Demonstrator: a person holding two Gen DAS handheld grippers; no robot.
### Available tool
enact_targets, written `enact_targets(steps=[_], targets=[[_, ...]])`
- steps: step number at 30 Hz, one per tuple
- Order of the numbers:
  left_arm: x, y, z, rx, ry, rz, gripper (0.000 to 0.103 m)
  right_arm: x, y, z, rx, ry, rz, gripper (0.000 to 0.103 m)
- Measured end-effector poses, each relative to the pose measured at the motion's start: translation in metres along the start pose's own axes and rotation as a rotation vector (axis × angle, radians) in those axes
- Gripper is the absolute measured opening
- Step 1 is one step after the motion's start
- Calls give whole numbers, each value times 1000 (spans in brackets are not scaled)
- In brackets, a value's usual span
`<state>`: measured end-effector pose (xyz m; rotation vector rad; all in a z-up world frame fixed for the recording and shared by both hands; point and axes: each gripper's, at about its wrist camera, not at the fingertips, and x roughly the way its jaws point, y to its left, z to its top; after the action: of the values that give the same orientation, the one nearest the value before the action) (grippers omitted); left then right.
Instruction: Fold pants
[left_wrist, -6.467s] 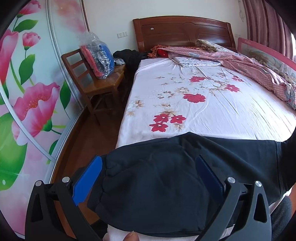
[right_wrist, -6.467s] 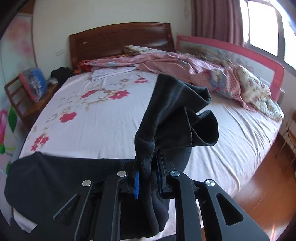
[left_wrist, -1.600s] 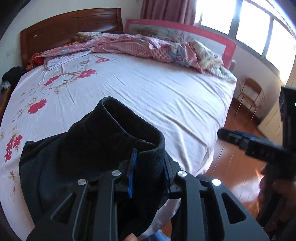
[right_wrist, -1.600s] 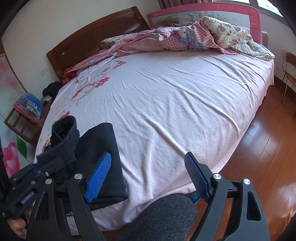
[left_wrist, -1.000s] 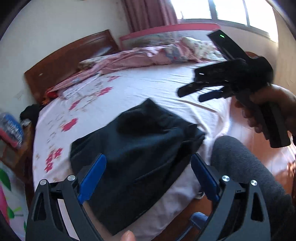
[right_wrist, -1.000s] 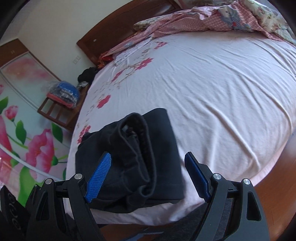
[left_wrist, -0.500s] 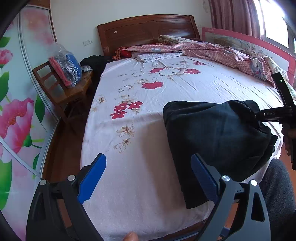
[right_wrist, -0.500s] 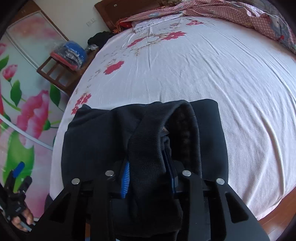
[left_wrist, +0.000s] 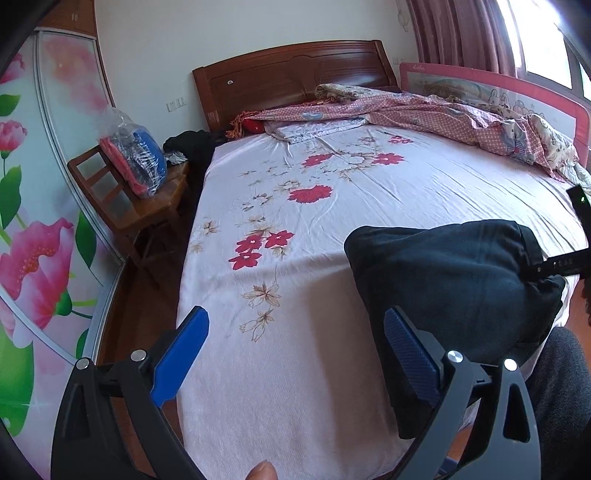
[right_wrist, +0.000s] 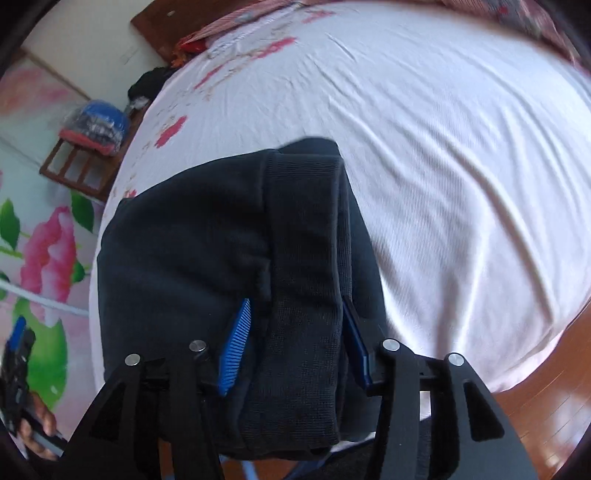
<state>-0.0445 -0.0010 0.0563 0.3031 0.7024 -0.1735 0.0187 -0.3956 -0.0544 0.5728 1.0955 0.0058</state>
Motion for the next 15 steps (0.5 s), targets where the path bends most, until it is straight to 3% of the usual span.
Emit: enact_targets(steps=[2,5,7,10,12,14,15], targets=[[4,1,-5,3,22,14,96,-16,-1,-2,35,-43,18,49],[4,9,-13,-10,37,40,96,-57,4,-5,29,-121,-63,51],[4,14,-15,-30,39,37,96,-78,13,-9,18,-147,-5,51],[7,13,-12,-42,49,20,96,-76,38,-23,-54,-84,81,51],[7,7,-8,-29,34,13,96,-56,42,-38,-79,-14,30,51],[4,3,-4,-23,21,-5,96,-31,21,-49,-20,51,9,50],[3,3,-4,-23,17,-14,96,-31,14,-51,5,43,8,48]])
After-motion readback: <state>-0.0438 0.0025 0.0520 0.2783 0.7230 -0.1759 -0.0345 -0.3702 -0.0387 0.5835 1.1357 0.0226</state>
